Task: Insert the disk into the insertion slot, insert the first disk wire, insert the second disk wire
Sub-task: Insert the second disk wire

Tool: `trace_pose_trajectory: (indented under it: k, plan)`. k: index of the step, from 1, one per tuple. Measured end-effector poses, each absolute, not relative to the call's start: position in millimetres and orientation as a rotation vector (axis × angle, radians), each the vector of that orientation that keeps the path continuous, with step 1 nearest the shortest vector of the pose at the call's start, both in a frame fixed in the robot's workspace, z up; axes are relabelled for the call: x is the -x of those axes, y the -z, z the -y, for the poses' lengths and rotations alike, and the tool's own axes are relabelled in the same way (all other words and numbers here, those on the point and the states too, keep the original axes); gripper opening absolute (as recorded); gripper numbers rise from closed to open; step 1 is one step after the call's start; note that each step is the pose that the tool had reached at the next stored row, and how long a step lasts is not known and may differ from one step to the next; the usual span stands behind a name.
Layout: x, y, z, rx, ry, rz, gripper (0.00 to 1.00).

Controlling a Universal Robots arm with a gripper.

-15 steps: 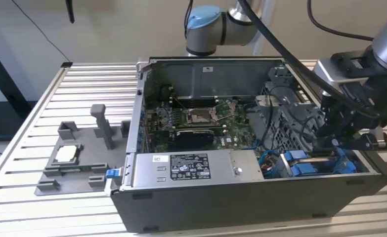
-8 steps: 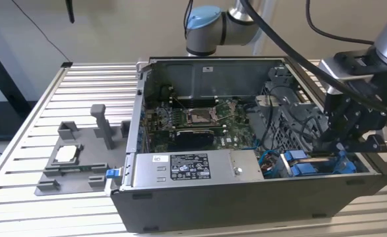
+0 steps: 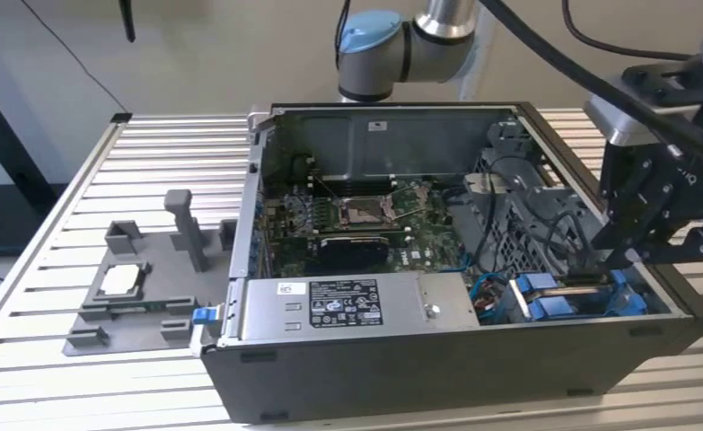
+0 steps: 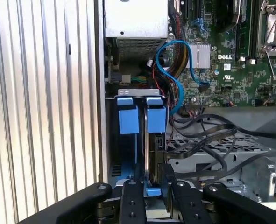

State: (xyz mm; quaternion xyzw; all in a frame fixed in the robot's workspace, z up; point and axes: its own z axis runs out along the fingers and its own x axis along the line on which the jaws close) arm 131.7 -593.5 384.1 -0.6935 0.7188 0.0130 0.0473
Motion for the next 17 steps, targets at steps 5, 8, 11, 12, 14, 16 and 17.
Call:
trace_pose_trajectory:
  k: [5, 8, 11, 12, 14, 16, 17]
  plan:
    - [-131.8, -396.0, 593.5, 2.112, -0.039, -2.195, 0.30]
    - [-131.8, -396.0, 593.5, 2.112, -0.039, -2.196, 0.30]
    - [-131.7, -396.1, 593.5, 2.112, -0.039, -2.196, 0.30]
    - [-131.7, -396.1, 593.5, 2.112, -0.039, -2.196, 0.30]
    - [-131.7, -396.0, 593.5, 2.112, -0.039, -2.196, 0.30]
    - [-131.7, -396.0, 593.5, 2.112, -0.039, -2.196, 0.30]
    - [-131.8, -396.0, 593.5, 2.112, -0.038, -2.196, 0.30]
